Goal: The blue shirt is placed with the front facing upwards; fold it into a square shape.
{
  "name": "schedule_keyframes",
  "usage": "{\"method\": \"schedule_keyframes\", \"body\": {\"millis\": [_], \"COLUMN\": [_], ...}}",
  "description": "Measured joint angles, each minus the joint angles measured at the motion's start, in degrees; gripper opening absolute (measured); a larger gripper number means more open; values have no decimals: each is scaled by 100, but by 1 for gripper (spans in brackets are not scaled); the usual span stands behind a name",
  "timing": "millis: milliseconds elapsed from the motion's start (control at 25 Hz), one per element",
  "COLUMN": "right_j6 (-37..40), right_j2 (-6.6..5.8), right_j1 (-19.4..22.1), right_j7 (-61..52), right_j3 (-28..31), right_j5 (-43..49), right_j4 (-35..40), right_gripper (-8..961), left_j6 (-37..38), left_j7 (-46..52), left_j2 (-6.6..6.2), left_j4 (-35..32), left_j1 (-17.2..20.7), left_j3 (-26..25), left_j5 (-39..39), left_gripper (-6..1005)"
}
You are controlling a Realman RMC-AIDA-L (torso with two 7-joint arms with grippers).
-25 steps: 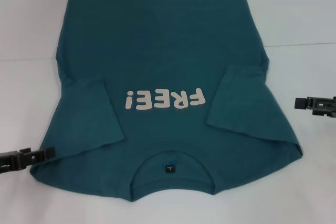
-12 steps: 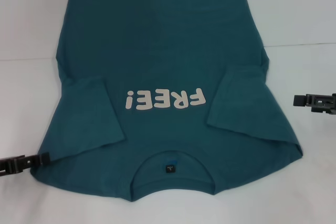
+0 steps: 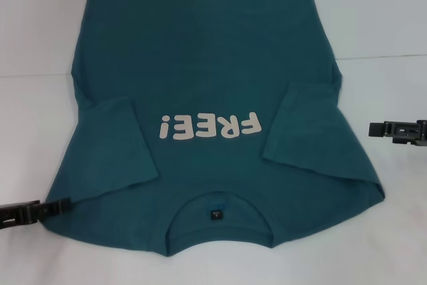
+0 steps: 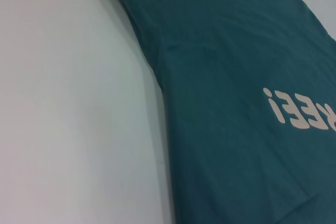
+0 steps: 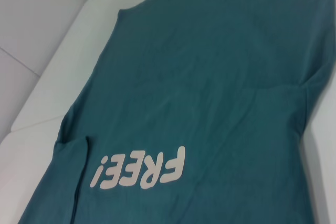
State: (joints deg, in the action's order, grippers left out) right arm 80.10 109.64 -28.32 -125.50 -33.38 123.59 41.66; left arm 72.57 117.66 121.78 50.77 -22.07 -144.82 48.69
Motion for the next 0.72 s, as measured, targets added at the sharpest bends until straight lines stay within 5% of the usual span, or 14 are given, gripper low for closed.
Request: {"method": "schedule_keyframes", "body": {"millis": [720], "right_j6": [38], "right_j2": [23], "right_j1": [47], "right_j7": [-1], "right_j3": [32], "right_j5": [53], "right_j4": [-19], "right_gripper": [946], "left_j6": [-216], "left_j7": [33], "left_j2": [122], "left_j4": [486], "left_j1": [168], "left_j3": [63], "left_j5": [-116], "left_gripper": [759]}}
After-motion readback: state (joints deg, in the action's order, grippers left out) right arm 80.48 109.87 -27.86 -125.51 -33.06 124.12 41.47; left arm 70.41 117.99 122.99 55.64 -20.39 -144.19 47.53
